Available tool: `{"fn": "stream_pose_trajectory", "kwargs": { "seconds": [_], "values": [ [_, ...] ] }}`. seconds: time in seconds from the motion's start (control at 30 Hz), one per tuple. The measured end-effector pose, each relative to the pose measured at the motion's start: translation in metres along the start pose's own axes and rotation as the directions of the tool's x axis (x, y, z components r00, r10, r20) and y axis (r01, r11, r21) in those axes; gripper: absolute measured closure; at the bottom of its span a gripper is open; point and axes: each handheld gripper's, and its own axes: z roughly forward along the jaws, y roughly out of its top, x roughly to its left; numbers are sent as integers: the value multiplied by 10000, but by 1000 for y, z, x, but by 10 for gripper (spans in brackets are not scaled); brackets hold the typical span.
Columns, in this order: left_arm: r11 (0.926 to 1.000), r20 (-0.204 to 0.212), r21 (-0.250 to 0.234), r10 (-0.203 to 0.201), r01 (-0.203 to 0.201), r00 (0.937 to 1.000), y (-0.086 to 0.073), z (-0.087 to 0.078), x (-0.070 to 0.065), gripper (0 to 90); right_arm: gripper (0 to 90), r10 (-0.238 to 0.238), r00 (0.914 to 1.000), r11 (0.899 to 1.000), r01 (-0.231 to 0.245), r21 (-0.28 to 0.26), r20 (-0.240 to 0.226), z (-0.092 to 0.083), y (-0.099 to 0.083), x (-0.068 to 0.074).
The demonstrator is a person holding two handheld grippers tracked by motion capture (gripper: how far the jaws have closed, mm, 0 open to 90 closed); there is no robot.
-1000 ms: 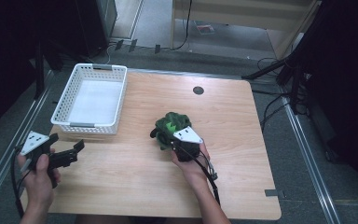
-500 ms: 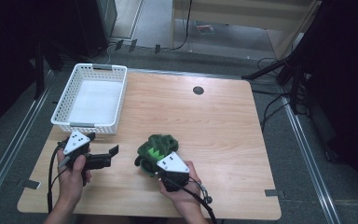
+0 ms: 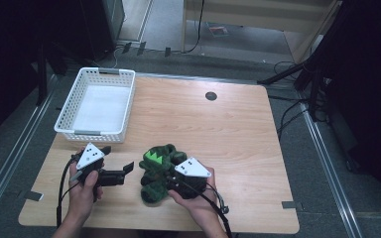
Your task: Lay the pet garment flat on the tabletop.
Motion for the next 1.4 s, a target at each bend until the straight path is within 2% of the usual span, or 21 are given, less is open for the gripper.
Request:
{"fn": "stream_pose_trajectory", "kwargs": {
  "seconds": [0.07,0.1,0.17,0.2,0.27,0.3,0.37,0.43,0.5,0.6,0.73,0.83,0.87,0.9,1.0,1.03,1.07,1.27,1.3,1.33,1.4],
  "values": [
    [10000,89,-21,-68,69,9999,0,0,1,13,598,203,9997,9998,-202,-63,124,1,4,-7],
    [9999,123,-21,-112,112,9999,0,0,1,13,715,491,9987,9982,-494,-334,-113,1,11,-14],
    [9999,154,12,-144,144,9998,0,1,2,13,755,674,9972,9967,-688,-433,-326,3,17,-17],
    [9999,174,41,-130,129,9998,0,2,2,13,782,702,9962,9962,-727,-481,-515,10,30,-22],
    [9998,225,122,-173,171,9996,0,2,1,13,777,701,9965,9964,-722,-441,-465,15,37,-23],
    [9997,206,152,-203,199,9996,-1,3,1,13,710,563,9984,9972,-568,-484,-109,24,50,-27],
    [9993,158,235,-284,280,9995,-1,2,2,13,619,393,9975,9985,-370,-412,584,28,54,-29],
    [9990,128,210,-395,393,9991,-2,0,5,13,588,663,9960,9971,-639,-406,604,29,54,-32],
    [9988,117,160,-461,459,9989,-2,-2,9,13,526,927,9956,9950,-932,-355,-157,28,49,-37],
    [9977,116,50,-678,678,9976,-2,-3,15,13,465,288,9964,9994,-305,-192,-795,30,48,-31],
    [9969,91,0,-789,789,9968,-1,-4,19,13,410,-188,9976,9997,197,127,-667,36,51,-24],
    [9969,41,-4,-787,787,9969,-1,-6,20,13,367,364,9963,9931,-274,1138,-783,58,42,-34],
    [9967,42,-24,-814,814,9967,-2,-6,21,13,367,364,9963,9931,-274,1138,-783,58,42,-34],
    [9966,53,-24,-823,823,9966,-2,-6,21,13,382,499,9962,9880,-388,1494,-710,64,38,-37],
    [9964,72,81,-844,844,9964,-4,-4,22,13,625,718,9974,9708,-672,2303,-117,79,26,-44],
    [9965,67,96,-829,829,9965,-4,-3,22,13,786,1031,9945,9683,-967,2301,-161,78,22,-48],
    [9965,59,143,-821,820,9966,-4,-2,22,13,804,1138,9932,9702,-1059,2177,-236,75,21,-49],
    [9965,181,392,-751,744,9970,-7,3,18,13,822,1308,9914,9764,-1280,1738,-42,48,16,-55],
    [9963,188,416,-760,751,9969,-8,4,18,13,822,1650,9863,9727,-1635,1646,44,32,9,-60],
    [9962,218,462,-749,738,9970,-8,6,17,13,822,1650,9863,9727,-1635,1646,44,32,9,-60],
    [9956,295,572,-758,741,9967,-10,9,14,13,817,1937,9808,9643,-1943,1800,211,11,-8,-68]
  ]
}}
